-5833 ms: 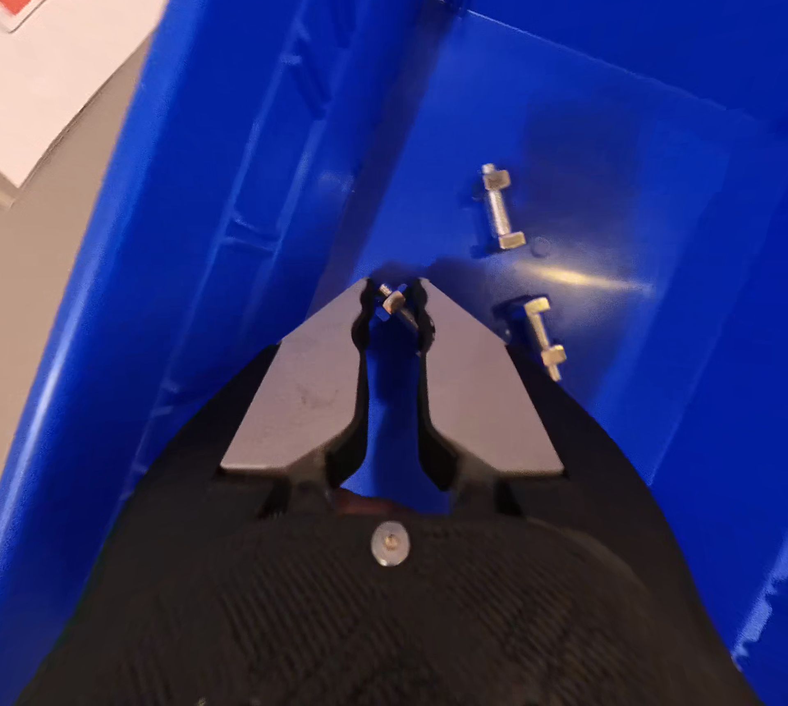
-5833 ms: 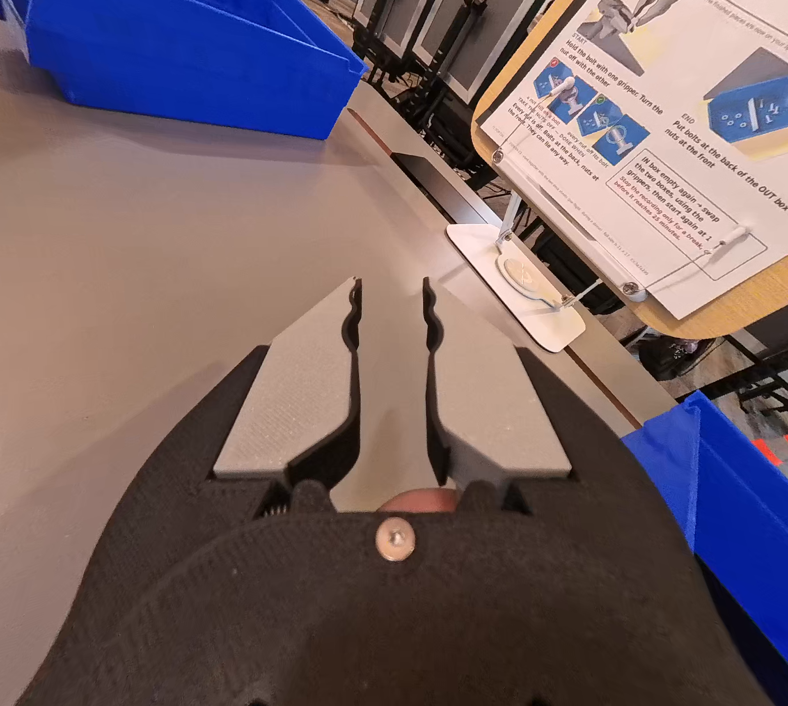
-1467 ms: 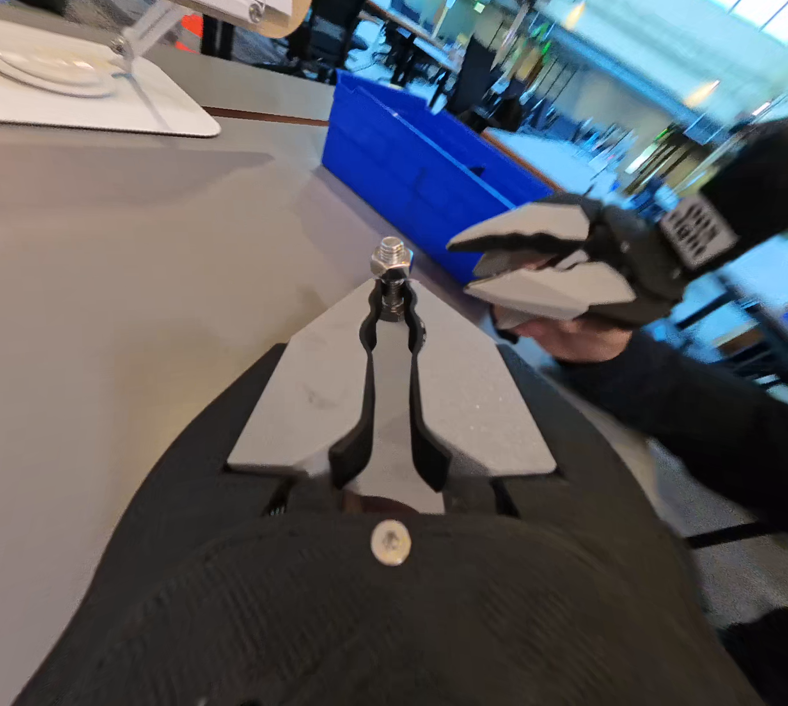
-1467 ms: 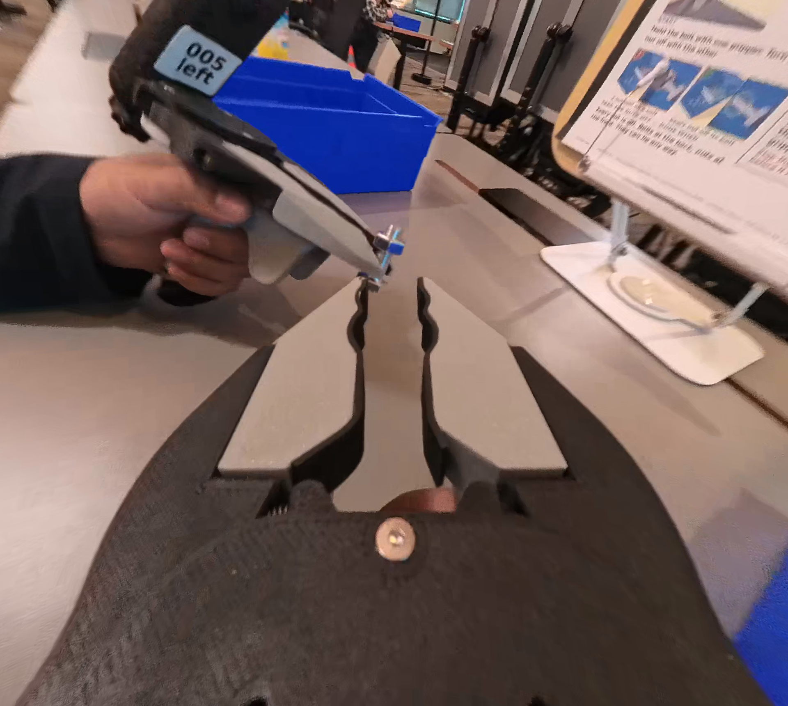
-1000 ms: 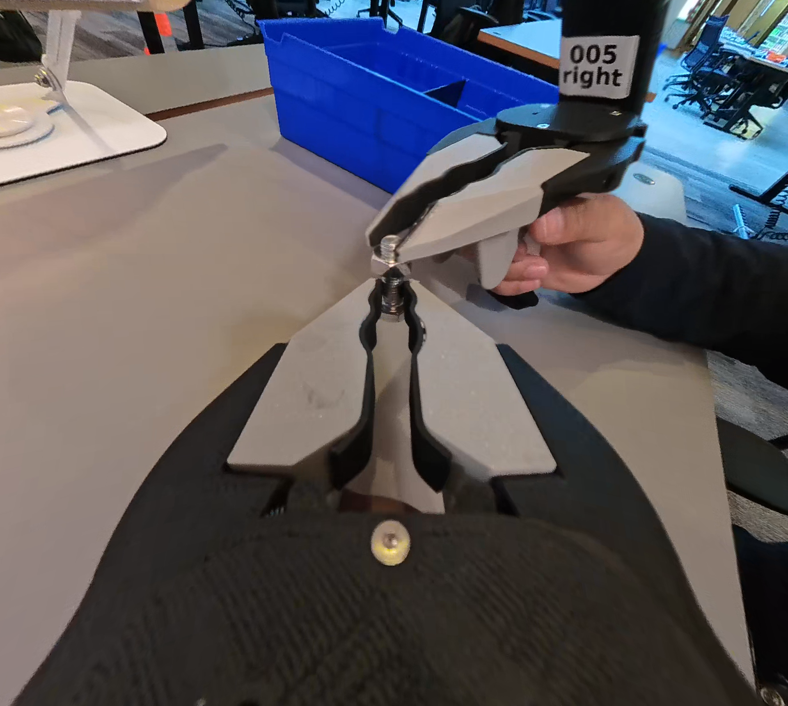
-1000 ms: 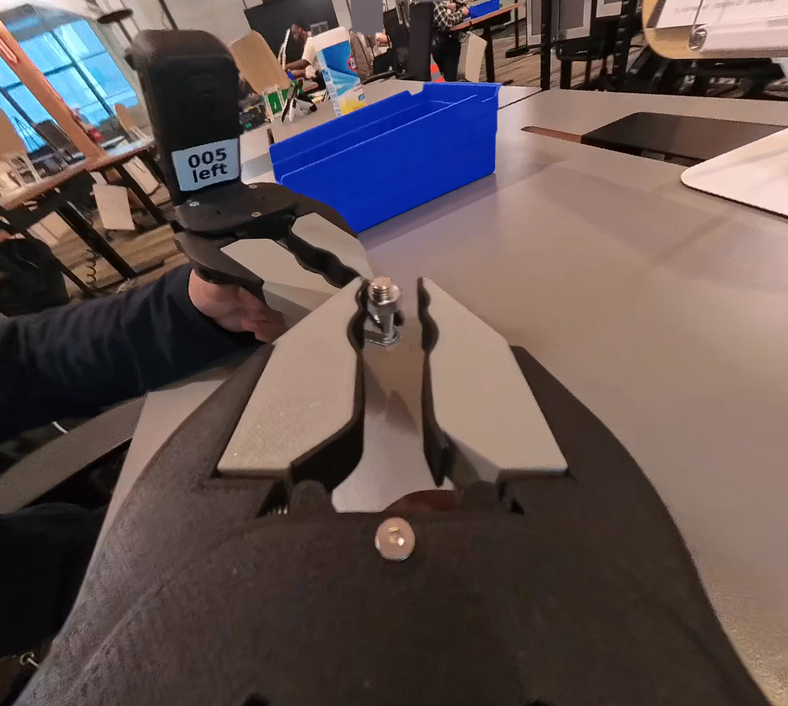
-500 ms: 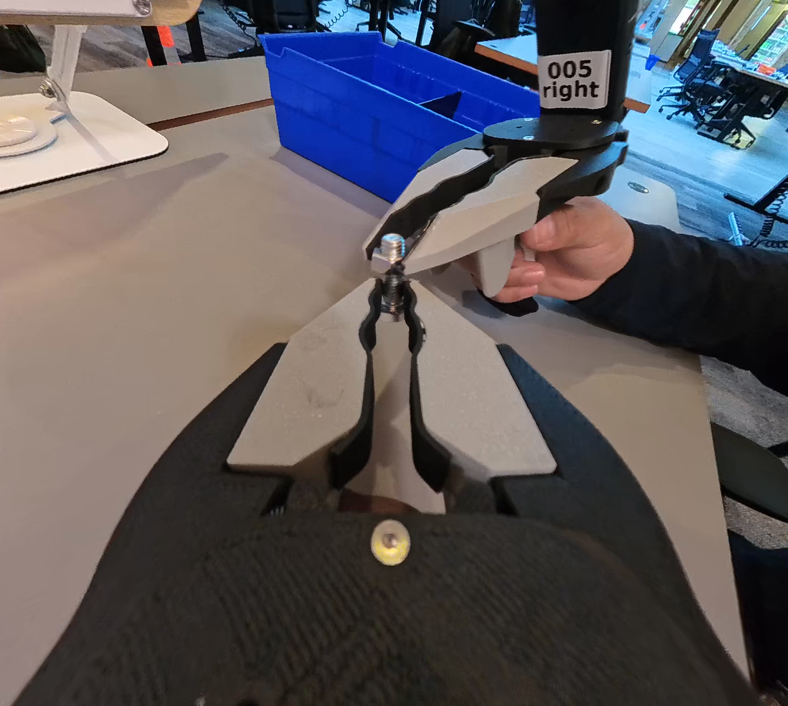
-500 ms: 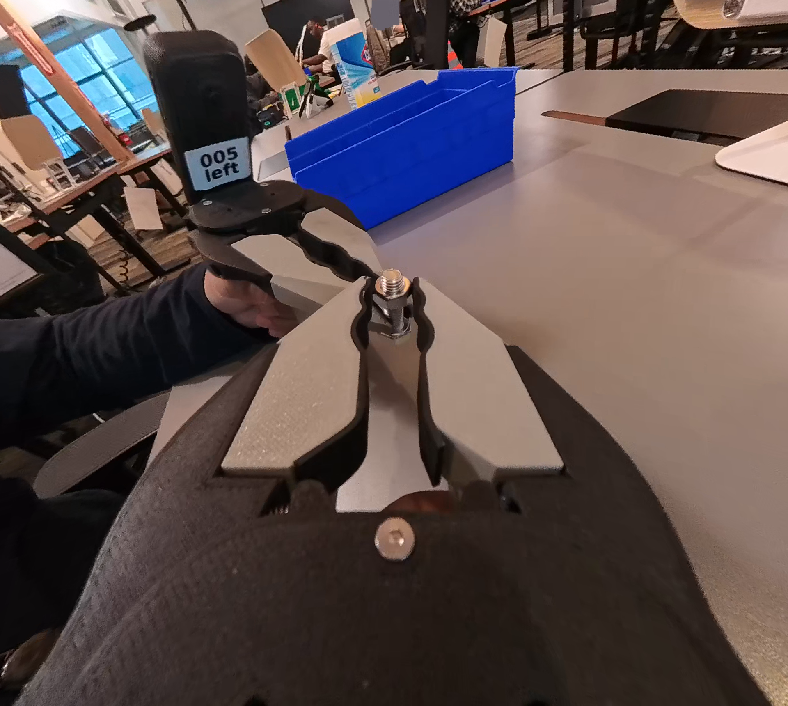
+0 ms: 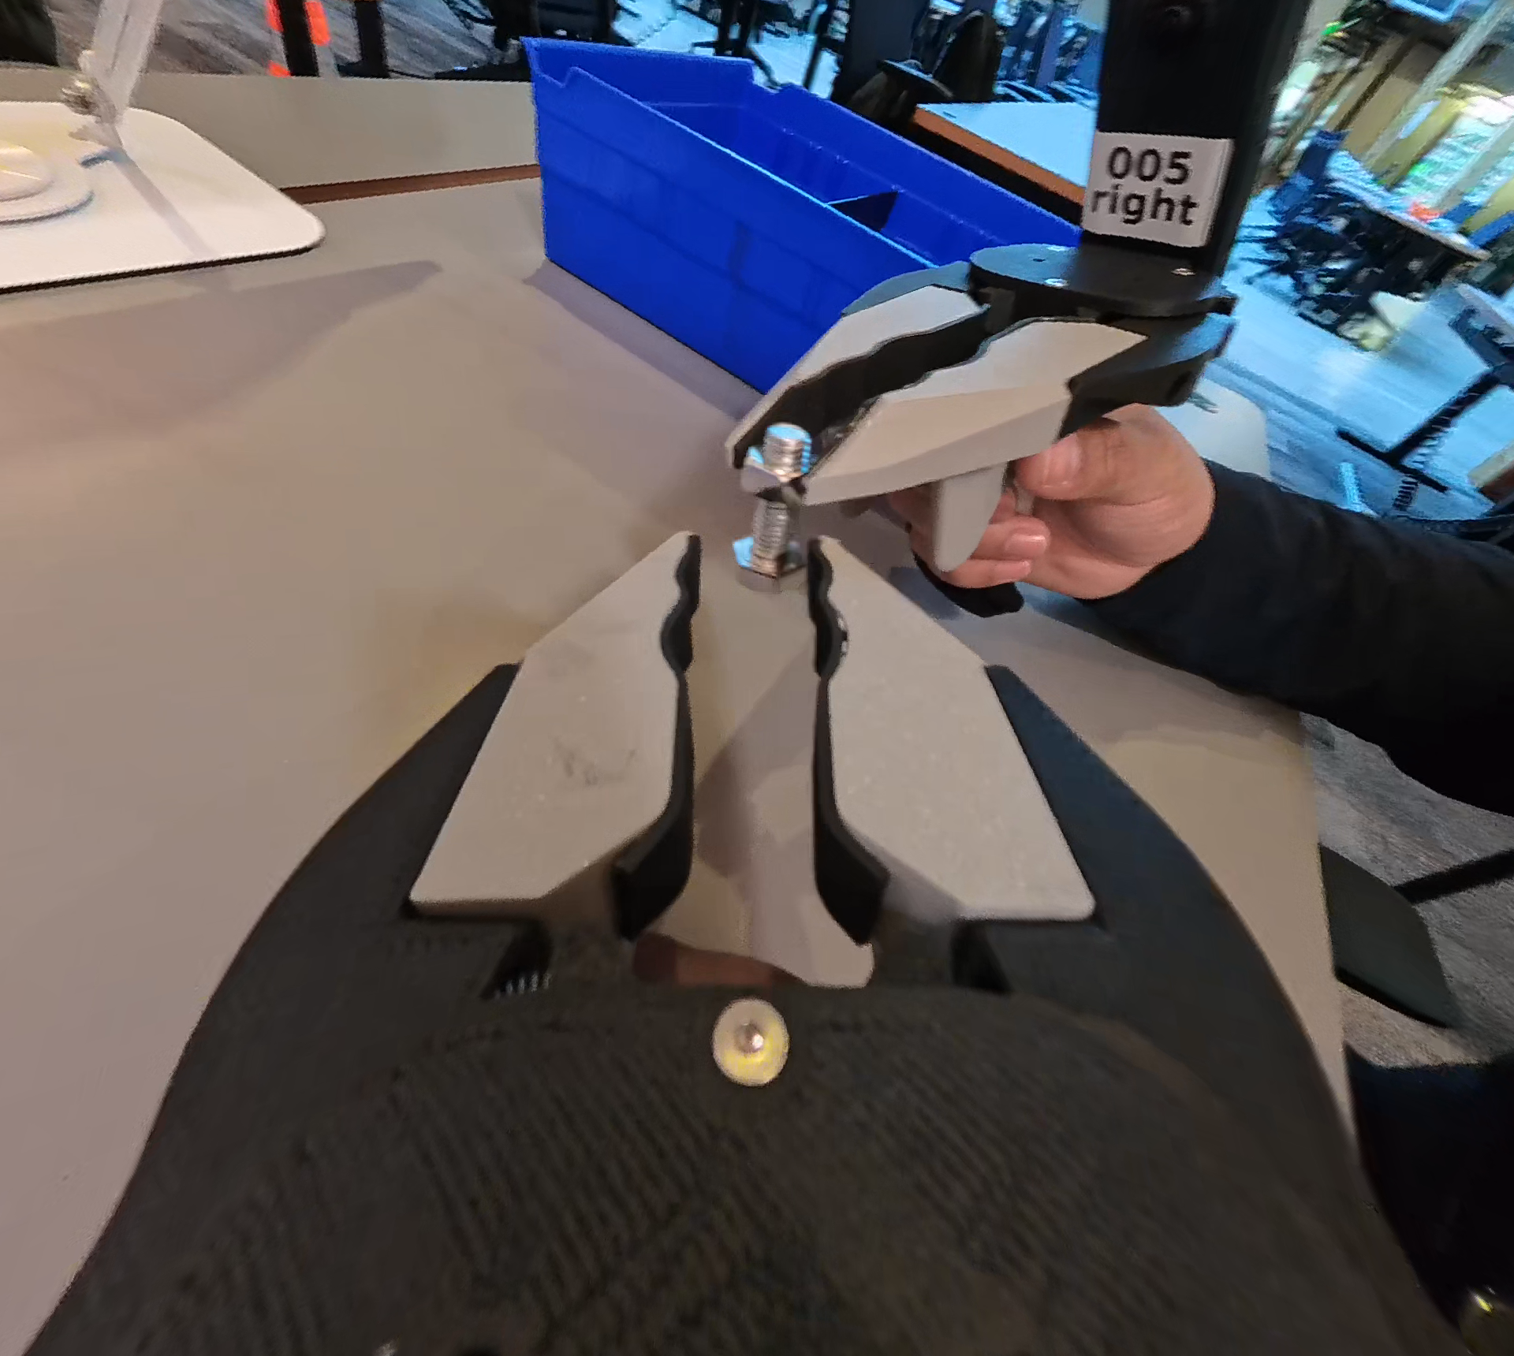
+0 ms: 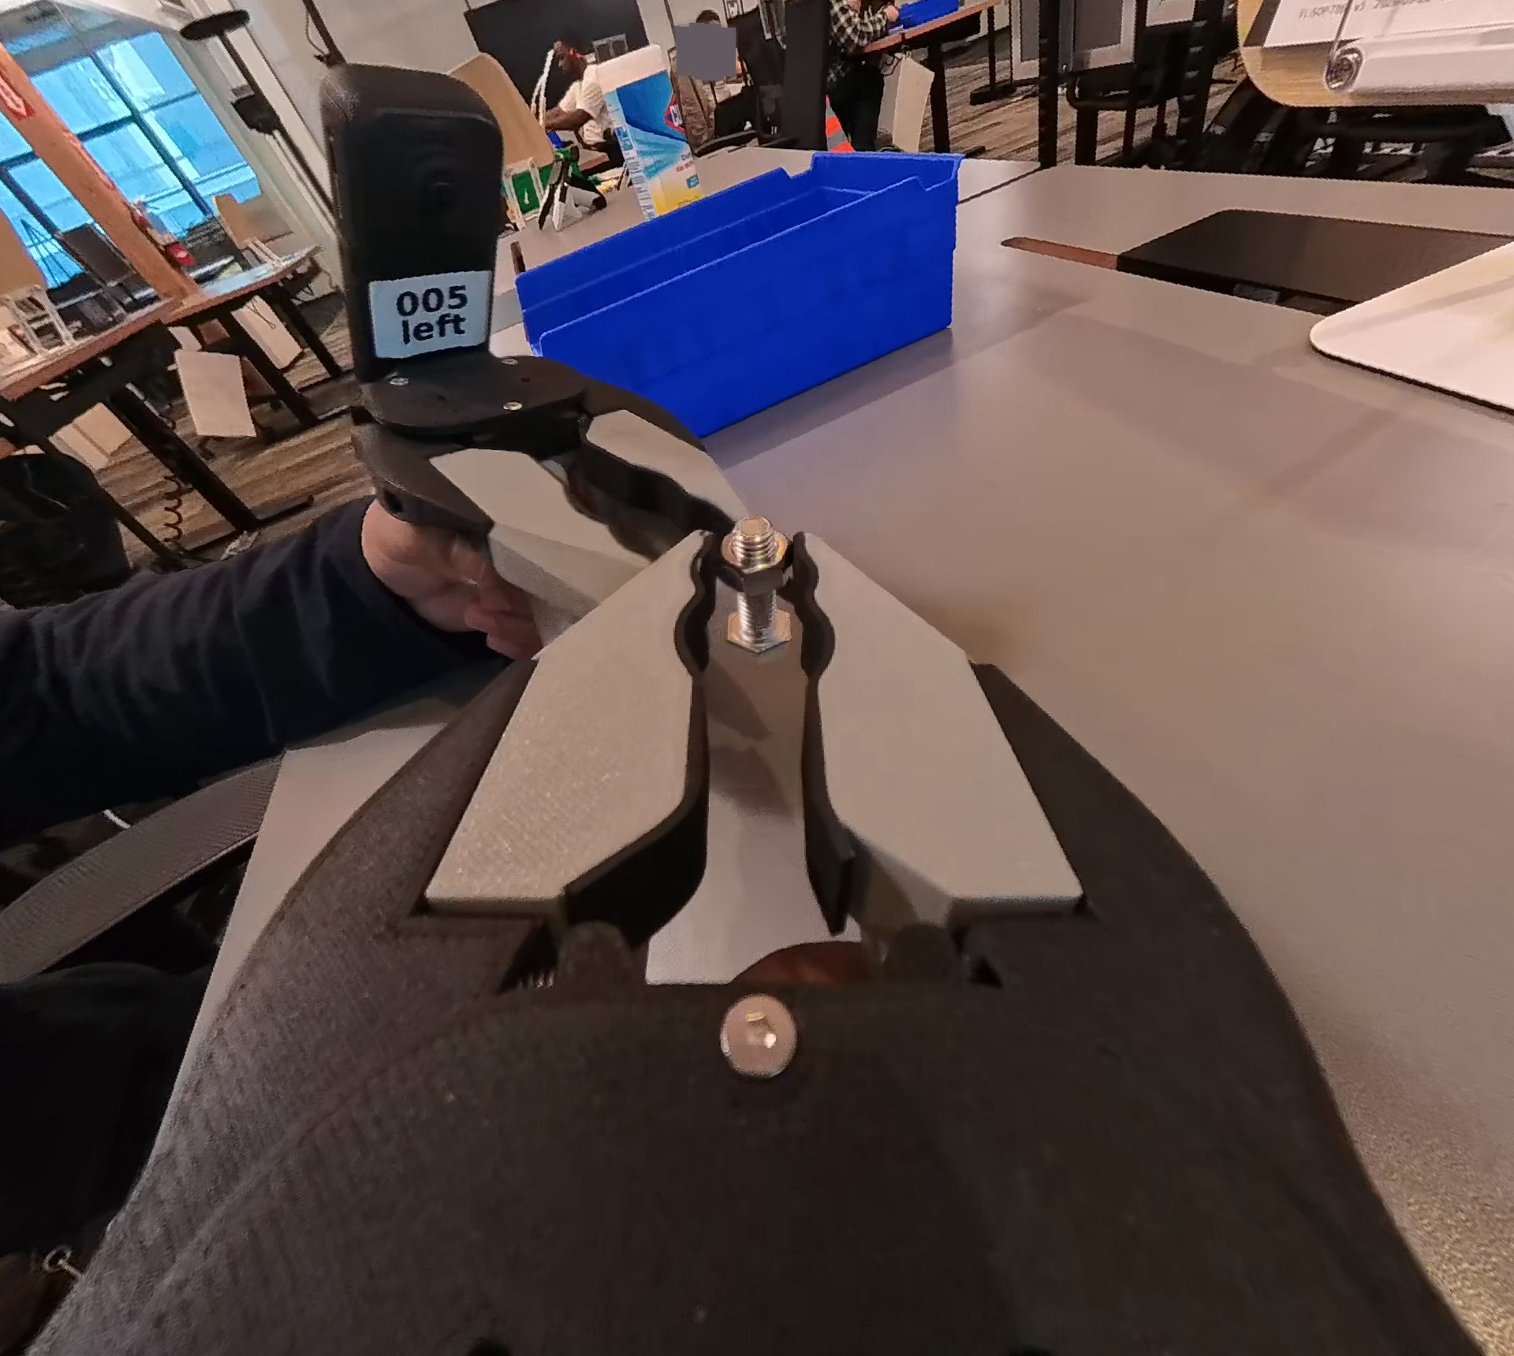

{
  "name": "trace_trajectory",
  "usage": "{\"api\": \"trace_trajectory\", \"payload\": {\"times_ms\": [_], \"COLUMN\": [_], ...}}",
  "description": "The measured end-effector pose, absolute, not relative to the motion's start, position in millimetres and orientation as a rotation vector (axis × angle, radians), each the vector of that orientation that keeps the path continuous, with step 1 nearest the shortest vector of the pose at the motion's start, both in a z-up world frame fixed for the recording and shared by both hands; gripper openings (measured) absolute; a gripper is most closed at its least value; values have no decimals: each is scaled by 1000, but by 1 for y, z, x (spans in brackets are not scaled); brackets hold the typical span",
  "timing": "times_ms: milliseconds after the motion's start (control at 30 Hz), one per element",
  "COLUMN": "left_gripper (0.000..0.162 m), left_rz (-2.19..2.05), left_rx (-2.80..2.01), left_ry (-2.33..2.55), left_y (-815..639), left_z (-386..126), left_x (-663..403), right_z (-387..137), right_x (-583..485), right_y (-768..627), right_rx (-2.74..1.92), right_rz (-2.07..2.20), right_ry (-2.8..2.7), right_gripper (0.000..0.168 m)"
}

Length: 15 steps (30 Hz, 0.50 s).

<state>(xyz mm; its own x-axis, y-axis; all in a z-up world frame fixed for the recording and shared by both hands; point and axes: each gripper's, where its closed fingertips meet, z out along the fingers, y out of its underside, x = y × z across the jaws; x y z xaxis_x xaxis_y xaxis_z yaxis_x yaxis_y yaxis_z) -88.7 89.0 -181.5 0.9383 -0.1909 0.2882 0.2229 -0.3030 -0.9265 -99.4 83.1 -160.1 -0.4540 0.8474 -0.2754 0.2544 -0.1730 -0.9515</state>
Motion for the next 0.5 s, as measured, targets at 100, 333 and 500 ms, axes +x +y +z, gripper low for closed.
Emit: {"api": "trace_trajectory", "payload": {"times_ms": [100,333,500], "left_gripper": [32,30,28], "left_rz": [-492,-436,-407], "left_rx": [-1826,-1866,-1880], "left_ry": [-11,11,26], "left_y": [88,90,92], "left_z": [-181,-191,-194], "left_x": [-81,-81,-79], "right_z": [-159,-158,-158], "right_x": [-99,-98,-98], "right_y": [84,82,78], "right_rx": [-1260,-1256,-1244], "right_rz": [1678,1697,1702], "right_ry": [-1619,-1622,-1635], "right_gripper": [15,15,15]}}
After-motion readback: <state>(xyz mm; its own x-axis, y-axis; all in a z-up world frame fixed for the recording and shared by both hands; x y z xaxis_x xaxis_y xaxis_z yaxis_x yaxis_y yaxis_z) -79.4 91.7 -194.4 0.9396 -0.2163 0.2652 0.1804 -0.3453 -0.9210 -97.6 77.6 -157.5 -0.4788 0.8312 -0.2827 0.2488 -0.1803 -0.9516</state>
